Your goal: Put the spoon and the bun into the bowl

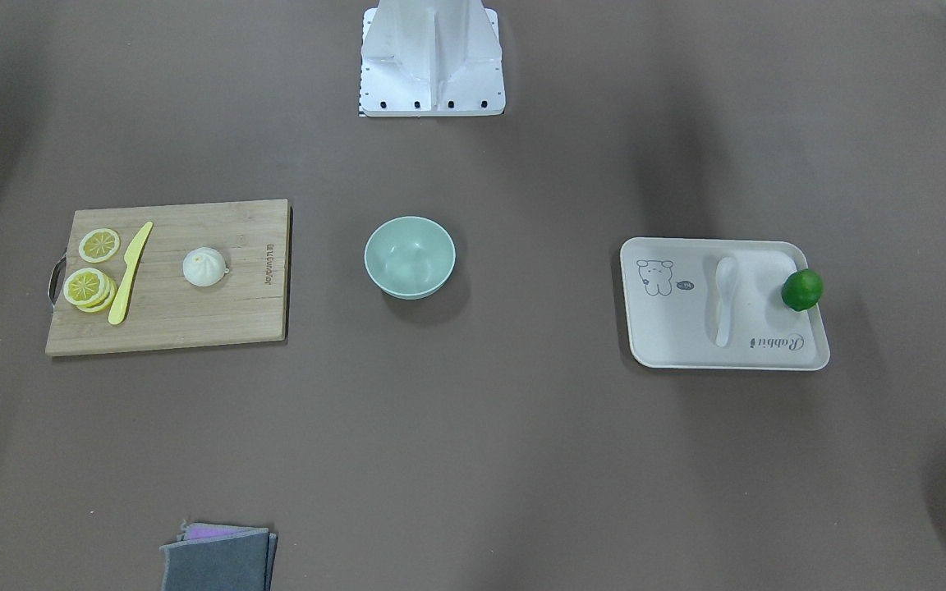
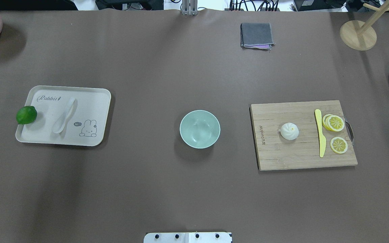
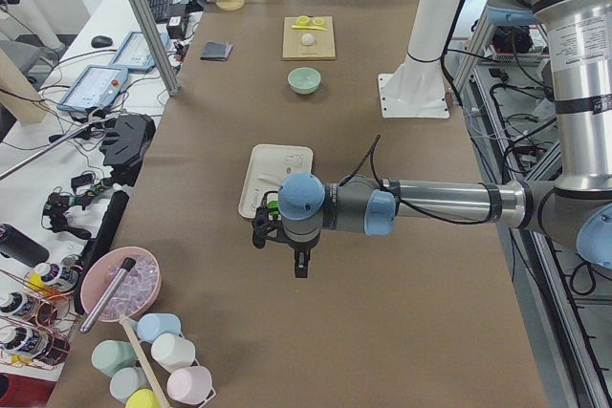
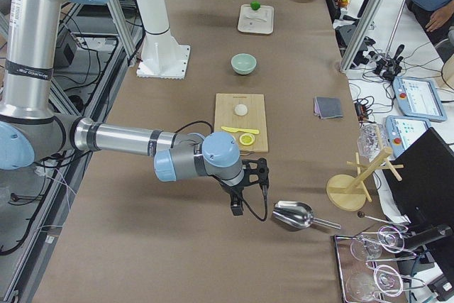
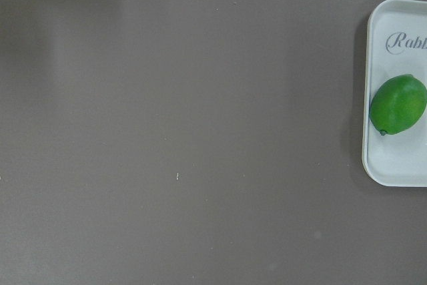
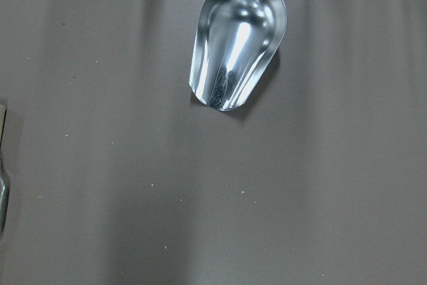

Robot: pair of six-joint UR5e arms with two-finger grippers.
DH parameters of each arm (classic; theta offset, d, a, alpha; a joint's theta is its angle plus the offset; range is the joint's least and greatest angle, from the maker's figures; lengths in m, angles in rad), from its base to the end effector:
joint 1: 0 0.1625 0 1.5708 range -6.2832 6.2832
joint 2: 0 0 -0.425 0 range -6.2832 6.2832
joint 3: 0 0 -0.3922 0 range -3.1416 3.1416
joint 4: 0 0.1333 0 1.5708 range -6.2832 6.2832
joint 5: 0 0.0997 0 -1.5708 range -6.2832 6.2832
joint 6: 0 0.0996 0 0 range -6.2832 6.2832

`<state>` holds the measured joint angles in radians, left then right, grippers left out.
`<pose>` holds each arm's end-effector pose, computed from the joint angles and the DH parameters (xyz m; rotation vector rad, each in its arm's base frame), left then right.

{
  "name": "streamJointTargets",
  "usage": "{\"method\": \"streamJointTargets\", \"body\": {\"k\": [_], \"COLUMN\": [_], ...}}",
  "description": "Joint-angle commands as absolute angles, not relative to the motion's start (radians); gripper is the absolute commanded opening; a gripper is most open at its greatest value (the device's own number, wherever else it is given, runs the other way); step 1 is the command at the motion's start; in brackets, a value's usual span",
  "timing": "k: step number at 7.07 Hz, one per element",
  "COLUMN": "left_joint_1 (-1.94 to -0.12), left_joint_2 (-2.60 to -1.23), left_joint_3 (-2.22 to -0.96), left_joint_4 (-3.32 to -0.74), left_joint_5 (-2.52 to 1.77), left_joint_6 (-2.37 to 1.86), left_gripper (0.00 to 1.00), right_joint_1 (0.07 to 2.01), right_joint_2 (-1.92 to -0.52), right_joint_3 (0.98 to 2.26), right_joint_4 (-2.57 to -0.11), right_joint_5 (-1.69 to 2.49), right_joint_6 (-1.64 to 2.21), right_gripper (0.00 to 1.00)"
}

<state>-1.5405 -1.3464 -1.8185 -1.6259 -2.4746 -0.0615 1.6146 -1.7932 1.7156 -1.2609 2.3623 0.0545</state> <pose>-0.0429 -0.4032 0.6213 0.0315 0.9057 0.0064 0.0804 -0.4073 0.6526 0.2157 -0.7887 0.0008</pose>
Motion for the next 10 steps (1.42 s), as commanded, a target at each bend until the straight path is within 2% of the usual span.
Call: {"method": "streamJointTargets", "body": {"k": [1,8,10], "left_joint_1": [-1.543,-1.543,-1.543], "left_joint_2": [-1.339,-1.336,-1.338], "left_joint_3": [-1.825,-1.835,-1.824], "left_joint_4": [-1.635,-1.634,-1.634], "left_joint_5": [-2.441,-2.456,-2.445], "left_joint_6": [-0.034,-0.046,-0.044], "left_gripper": [0.98,0.98,0.98], "right_joint_1": [1.614,1.606,1.591], "right_joint_2": [-1.792,-1.758,-1.666], "right_joint_3": [1.717,1.715,1.72], "right_joint_4": [-1.261,-1.296,-1.501], "right_joint_5": [2.361,2.361,2.359], "right_joint_6": [0.055,0.055,0.043], "right_gripper": [1.0,1.0,1.0]}}
